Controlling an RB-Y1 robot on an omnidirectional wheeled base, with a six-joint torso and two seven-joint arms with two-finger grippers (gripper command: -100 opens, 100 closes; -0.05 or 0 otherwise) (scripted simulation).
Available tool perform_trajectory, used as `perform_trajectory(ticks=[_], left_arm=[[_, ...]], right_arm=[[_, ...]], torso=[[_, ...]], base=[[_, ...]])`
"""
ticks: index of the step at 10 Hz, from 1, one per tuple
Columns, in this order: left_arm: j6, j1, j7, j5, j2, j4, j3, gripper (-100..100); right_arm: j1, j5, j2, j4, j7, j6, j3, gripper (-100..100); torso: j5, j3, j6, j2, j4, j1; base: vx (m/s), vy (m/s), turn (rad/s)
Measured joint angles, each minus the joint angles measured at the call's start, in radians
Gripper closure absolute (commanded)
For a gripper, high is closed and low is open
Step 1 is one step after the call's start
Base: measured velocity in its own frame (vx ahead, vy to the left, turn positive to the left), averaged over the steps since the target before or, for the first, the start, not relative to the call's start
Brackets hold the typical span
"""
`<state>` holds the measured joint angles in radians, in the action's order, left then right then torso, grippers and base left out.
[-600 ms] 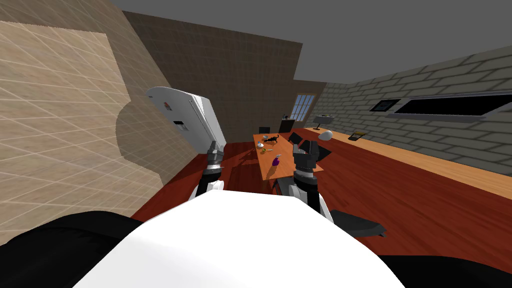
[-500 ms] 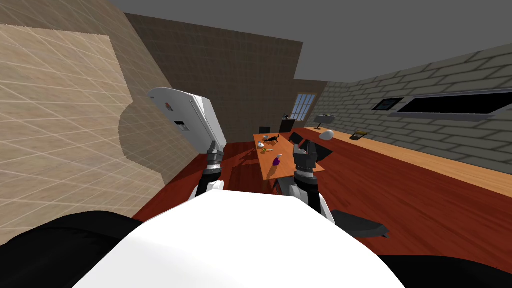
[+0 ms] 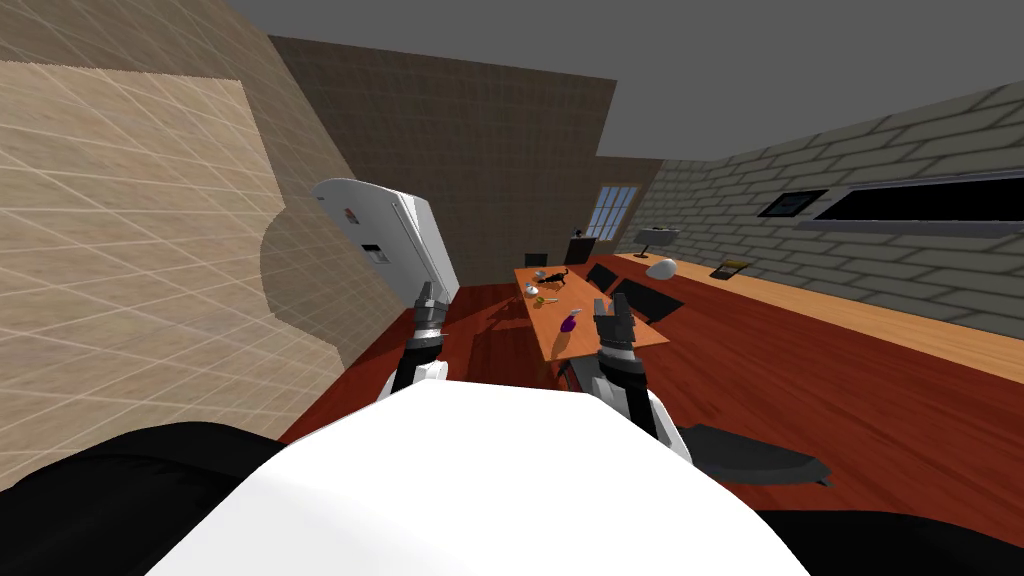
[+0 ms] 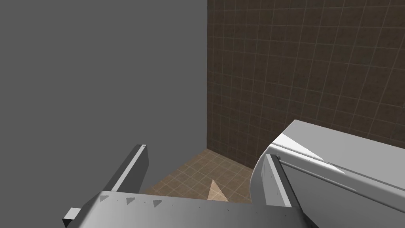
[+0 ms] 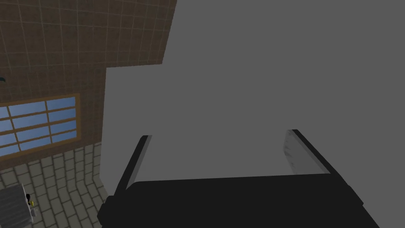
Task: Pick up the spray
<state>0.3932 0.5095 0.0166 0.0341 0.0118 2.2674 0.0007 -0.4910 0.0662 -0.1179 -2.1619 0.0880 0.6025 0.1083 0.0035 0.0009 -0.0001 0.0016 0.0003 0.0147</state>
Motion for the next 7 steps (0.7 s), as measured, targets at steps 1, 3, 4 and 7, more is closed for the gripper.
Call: perform_trajectory(ticks=[1, 3, 4, 7], left_arm=[[0.0, 0.0, 0.0, 0.0, 0.0, 0.0, 0.0, 0], [0.0, 0.0, 0.0, 0.0, 0.0, 0.0, 0.0, 0], [0.0, 0.0, 0.0, 0.0, 0.0, 0.0, 0.0, 0], [0.0, 0.0, 0.0, 0.0, 0.0, 0.0, 0.0, 0]], right_arm=[[0.004, -0.005, -0.018, 0.032, -0.018, 0.004, 0.033, -100], [0.016, -0.004, -0.042, 0.093, -0.069, 0.002, 0.092, -100], [0.013, -0.003, -0.055, 0.116, -0.096, 0.004, 0.122, -100], [0.035, 0.008, -0.08, 0.194, -0.161, 0.006, 0.196, -100]], torso=[[0.0, 0.0, 0.0, 0.0, 0.0, -0.002], [0.0, -0.002, 0.0, -0.005, -0.001, 0.0], [0.0, -0.004, 0.0, -0.007, -0.001, -0.001], [-0.002, -0.005, 0.0, -0.01, -0.002, -0.008]], base=[[0.011, 0.211, -0.017], [0.085, 0.225, -0.048], [0.087, 0.1, -0.032], [0.104, 0.089, -0.058]])
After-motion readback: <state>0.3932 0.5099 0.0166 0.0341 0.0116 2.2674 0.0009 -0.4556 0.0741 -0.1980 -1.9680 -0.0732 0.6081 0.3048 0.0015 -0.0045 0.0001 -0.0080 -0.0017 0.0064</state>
